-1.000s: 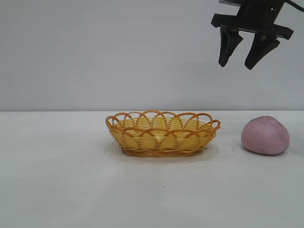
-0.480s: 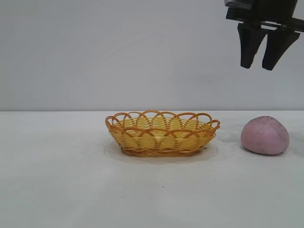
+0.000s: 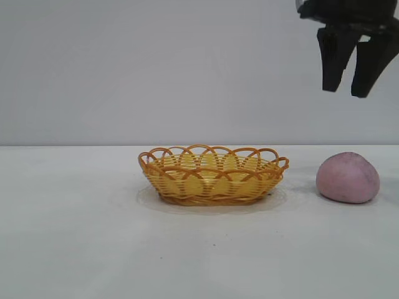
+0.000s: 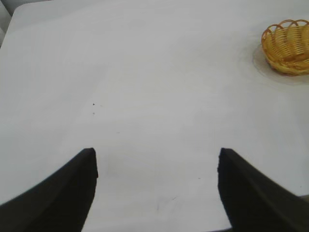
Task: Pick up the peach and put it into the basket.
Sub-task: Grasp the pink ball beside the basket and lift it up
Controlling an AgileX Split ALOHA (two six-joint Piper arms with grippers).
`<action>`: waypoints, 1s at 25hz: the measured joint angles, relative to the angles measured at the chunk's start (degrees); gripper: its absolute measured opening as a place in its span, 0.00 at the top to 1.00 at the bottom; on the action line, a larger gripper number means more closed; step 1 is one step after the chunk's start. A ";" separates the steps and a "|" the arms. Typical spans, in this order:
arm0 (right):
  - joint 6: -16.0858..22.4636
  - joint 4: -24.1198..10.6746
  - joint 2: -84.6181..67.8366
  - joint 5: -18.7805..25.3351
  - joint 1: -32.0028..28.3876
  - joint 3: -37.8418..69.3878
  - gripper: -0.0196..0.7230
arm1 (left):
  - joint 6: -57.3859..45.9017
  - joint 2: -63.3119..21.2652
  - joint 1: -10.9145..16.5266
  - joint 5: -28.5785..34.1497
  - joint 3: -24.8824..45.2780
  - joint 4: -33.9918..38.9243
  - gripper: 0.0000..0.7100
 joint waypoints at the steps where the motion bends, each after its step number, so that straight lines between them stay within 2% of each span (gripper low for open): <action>1: 0.00 0.00 0.37 0.00 0.00 0.68 0.48 | 0.00 0.00 0.00 0.00 0.00 0.00 0.28; 12: 0.11 -0.41 4.77 -0.31 1.83 1.54 0.48 | 0.00 0.00 0.00 0.00 0.00 0.00 0.28; 17: 0.11 -2.37 6.89 -0.43 3.97 1.54 0.48 | 0.00 0.00 0.00 0.00 0.00 0.00 0.28; 25: 0.11 -3.34 9.56 -1.19 4.03 1.54 0.48 | -0.08 0.00 0.00 0.00 0.00 0.00 0.28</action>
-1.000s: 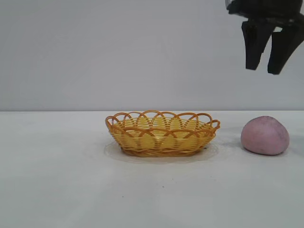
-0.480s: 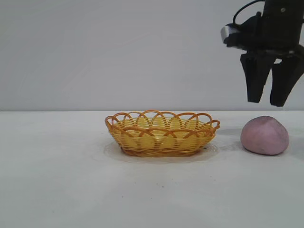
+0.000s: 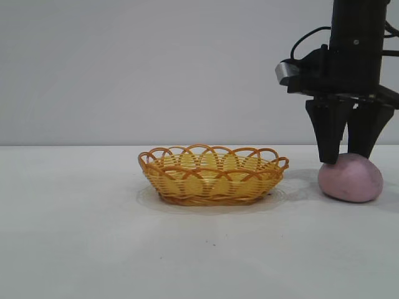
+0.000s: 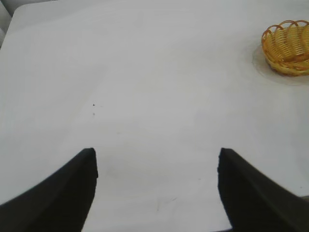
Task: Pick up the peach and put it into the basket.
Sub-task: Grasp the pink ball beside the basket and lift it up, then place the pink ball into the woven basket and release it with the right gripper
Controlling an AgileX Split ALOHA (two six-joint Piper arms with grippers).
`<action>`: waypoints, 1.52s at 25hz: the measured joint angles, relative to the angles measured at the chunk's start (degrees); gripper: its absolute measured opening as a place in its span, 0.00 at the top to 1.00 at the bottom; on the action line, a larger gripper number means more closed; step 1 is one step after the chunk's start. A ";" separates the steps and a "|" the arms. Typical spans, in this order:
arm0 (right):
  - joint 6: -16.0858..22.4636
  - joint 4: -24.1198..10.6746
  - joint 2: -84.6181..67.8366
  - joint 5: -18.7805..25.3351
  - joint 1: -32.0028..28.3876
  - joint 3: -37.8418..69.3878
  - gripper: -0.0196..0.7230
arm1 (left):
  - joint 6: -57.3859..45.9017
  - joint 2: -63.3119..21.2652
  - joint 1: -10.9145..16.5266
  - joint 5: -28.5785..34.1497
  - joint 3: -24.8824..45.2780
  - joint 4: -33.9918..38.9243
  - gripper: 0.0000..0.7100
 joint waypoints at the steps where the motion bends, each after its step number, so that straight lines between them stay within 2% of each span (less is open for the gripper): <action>1: 0.00 0.00 0.23 0.12 0.00 0.00 0.56 | 0.00 0.00 0.00 0.00 0.00 0.00 0.28; 2: 0.00 0.00 0.64 0.23 0.00 0.00 0.61 | 0.00 0.00 0.00 0.00 0.00 0.00 0.28; 5: 0.00 0.00 0.75 0.23 0.00 0.00 0.86 | 0.00 0.00 0.00 0.00 0.00 0.00 0.28; 7: 0.00 0.00 0.65 0.34 0.00 0.00 0.89 | 0.00 0.00 0.00 0.00 0.00 0.00 0.28; 8: 0.00 -0.03 0.53 0.34 0.00 0.00 0.97 | 0.00 0.00 0.00 0.00 0.00 0.00 0.28; 15: 0.00 -3.00 -4.65 0.52 0.00 -0.94 0.97 | 0.00 0.00 0.00 0.00 0.00 0.00 0.28; 20: 0.00 -2.66 -9.29 0.75 0.70 -4.60 0.97 | 0.00 0.00 0.00 0.00 0.00 0.00 0.28; 30: 0.00 -2.29 -9.84 1.24 13.53 -6.09 0.97 | 0.00 0.00 0.00 -0.02 0.00 0.00 0.28; 34: 0.00 -1.47 -9.55 -1.81 17.46 -6.18 0.97 | 0.00 0.00 0.00 -0.02 0.00 0.00 0.28; 38: -0.12 0.10 -7.47 -4.09 18.78 -6.18 0.97 | 0.00 0.00 0.00 -0.02 0.00 0.00 0.28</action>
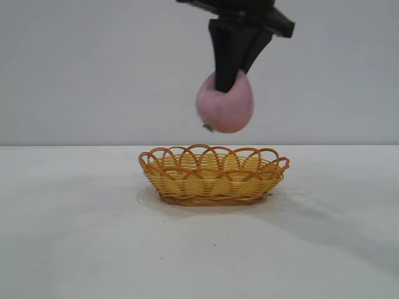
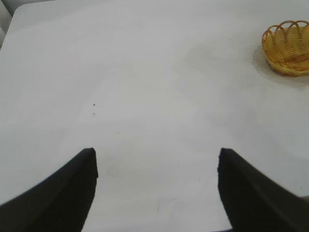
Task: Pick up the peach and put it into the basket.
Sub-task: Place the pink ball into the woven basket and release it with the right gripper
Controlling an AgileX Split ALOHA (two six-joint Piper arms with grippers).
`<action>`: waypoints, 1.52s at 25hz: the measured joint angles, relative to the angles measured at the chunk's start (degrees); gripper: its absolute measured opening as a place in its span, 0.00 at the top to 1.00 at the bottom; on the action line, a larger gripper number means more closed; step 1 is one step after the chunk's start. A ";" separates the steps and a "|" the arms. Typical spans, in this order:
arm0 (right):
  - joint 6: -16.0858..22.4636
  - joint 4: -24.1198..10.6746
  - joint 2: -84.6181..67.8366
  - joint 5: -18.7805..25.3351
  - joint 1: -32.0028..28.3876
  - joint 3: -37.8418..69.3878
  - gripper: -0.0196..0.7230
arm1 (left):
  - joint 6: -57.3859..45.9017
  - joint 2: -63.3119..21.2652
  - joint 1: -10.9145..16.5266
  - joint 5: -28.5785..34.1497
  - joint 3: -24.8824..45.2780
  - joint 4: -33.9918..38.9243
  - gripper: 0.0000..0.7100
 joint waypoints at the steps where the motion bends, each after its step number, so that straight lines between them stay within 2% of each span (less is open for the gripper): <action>1: 0.00 0.00 0.71 -0.26 0.00 0.00 0.97 | 0.00 0.00 0.00 0.00 0.00 0.00 0.28; 6: 0.00 0.09 3.44 -1.85 0.00 0.00 0.97 | 0.00 0.00 0.00 0.00 0.00 0.00 0.28; 7: 0.00 0.23 3.85 -2.49 0.00 0.00 0.89 | 0.00 0.00 0.00 0.00 0.00 0.00 0.28; 11: 0.00 0.35 4.80 -3.32 0.00 0.00 0.89 | 0.00 0.00 0.00 0.00 0.00 0.00 0.28; 12: 0.00 0.25 4.80 -3.32 0.00 0.00 0.81 | 0.00 0.00 0.00 0.00 0.00 0.00 0.28; 20: 0.10 -2.59 4.80 -3.32 0.00 0.00 0.48 | 0.00 0.00 0.00 0.00 0.00 0.00 0.28; 25: 0.10 -3.66 4.80 -3.21 0.00 0.00 0.50 | 0.00 0.00 0.00 0.00 0.00 0.00 0.28; 26: 0.10 -3.95 4.80 -3.21 0.00 0.00 0.44 | 0.00 0.00 0.00 0.00 0.00 0.00 0.28; 29: 0.10 -5.43 4.80 -3.11 -0.11 0.00 0.46 | 0.00 0.00 0.00 0.00 0.00 0.00 0.28; 30: 0.10 -5.75 4.55 -3.11 -0.35 0.00 0.41 | 0.00 0.00 0.00 0.00 0.00 0.00 0.28; 31: 0.10 -5.75 4.24 -3.22 -0.88 -0.02 0.43 | 0.00 0.00 0.00 0.00 0.00 0.00 0.28; 38: 0.10 -3.74 2.08 -3.31 -11.11 -1.89 0.43 | 0.00 0.00 0.00 0.00 0.00 0.00 0.28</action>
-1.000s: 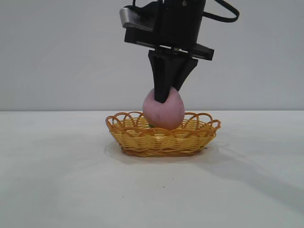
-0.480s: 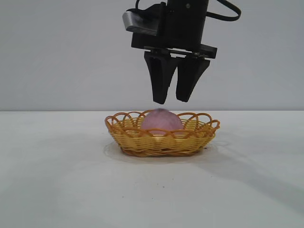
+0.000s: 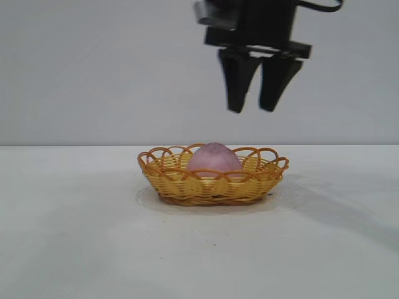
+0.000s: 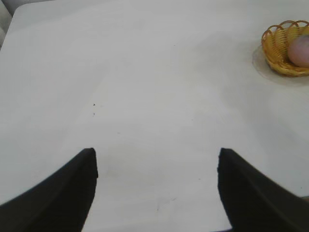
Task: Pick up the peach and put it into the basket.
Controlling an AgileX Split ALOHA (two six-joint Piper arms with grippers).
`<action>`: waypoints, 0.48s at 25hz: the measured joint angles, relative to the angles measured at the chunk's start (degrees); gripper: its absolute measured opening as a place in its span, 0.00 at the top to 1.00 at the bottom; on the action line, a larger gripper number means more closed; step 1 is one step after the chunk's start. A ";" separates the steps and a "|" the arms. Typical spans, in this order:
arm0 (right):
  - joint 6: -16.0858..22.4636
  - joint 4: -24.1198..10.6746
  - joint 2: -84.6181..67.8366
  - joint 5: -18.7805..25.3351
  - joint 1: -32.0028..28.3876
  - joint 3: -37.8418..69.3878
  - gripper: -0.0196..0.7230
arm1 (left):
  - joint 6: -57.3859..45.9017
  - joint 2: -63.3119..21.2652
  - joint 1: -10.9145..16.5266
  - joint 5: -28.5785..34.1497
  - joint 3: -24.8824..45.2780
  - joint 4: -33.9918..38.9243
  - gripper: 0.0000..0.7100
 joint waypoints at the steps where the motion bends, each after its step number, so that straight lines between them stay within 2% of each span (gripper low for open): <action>1: 0.00 -0.12 -0.12 0.00 -2.11 -0.09 0.43 | 0.00 0.00 0.00 0.00 0.00 0.00 0.28; 12: 0.10 -0.92 -0.12 7.36 -21.20 -0.27 0.43 | 0.00 0.00 0.00 0.00 0.00 0.00 0.28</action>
